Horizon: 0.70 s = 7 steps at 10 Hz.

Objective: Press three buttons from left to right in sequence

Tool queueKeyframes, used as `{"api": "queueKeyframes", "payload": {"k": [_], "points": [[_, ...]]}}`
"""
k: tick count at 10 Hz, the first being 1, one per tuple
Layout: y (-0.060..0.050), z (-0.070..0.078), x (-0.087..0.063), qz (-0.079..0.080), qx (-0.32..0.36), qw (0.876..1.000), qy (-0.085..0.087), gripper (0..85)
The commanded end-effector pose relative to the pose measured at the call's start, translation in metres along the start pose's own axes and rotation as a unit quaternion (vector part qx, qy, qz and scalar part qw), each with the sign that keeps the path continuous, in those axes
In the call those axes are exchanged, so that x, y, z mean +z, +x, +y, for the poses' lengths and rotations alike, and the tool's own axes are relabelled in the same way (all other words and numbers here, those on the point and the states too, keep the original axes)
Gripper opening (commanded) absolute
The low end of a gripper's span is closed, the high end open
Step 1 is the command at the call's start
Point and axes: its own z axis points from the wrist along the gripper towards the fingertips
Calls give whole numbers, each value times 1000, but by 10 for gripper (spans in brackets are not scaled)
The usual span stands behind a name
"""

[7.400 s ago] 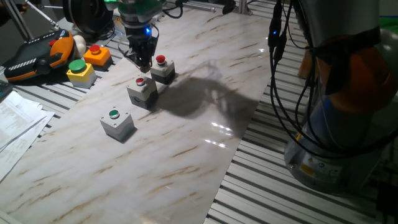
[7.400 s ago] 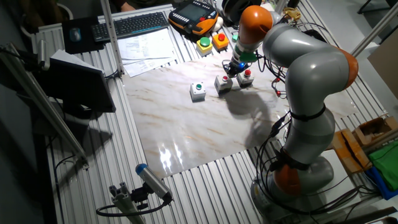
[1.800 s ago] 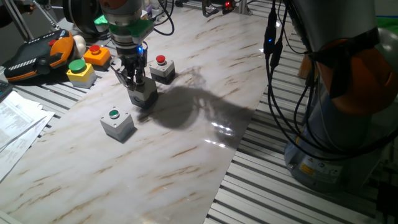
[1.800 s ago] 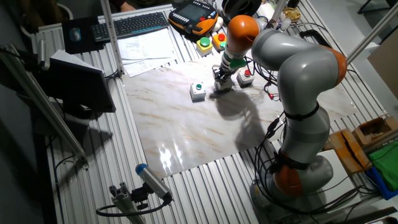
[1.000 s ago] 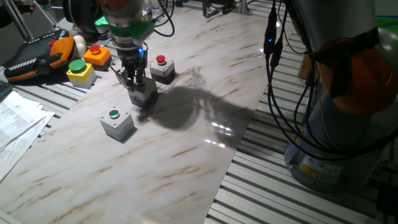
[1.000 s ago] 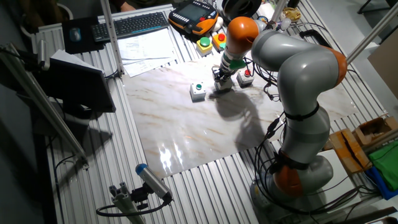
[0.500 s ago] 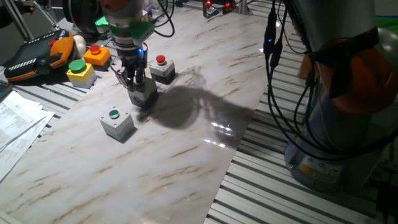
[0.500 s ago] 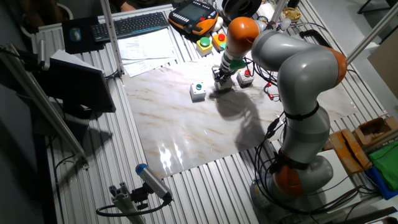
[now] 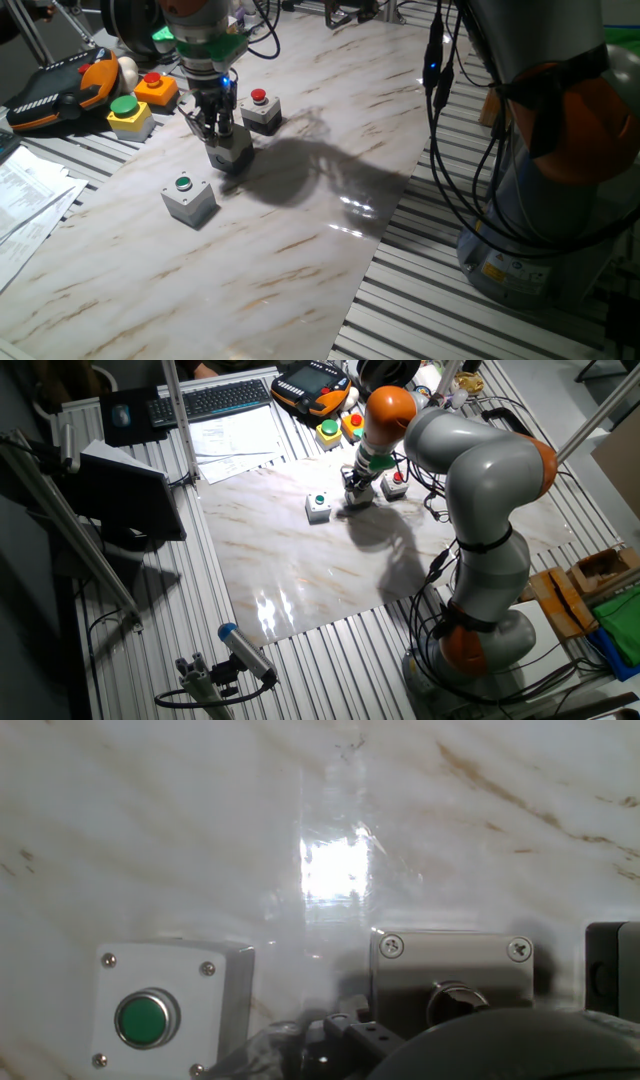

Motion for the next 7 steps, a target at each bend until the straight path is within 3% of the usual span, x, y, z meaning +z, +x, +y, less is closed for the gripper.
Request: {"api": "queueKeyframes", "payload": {"k": [1, 7], "points": [[-1, 1, -5, 0, 0, 1000, 2, 440], [0, 16, -18, 2, 8, 1000, 5, 433]]}}
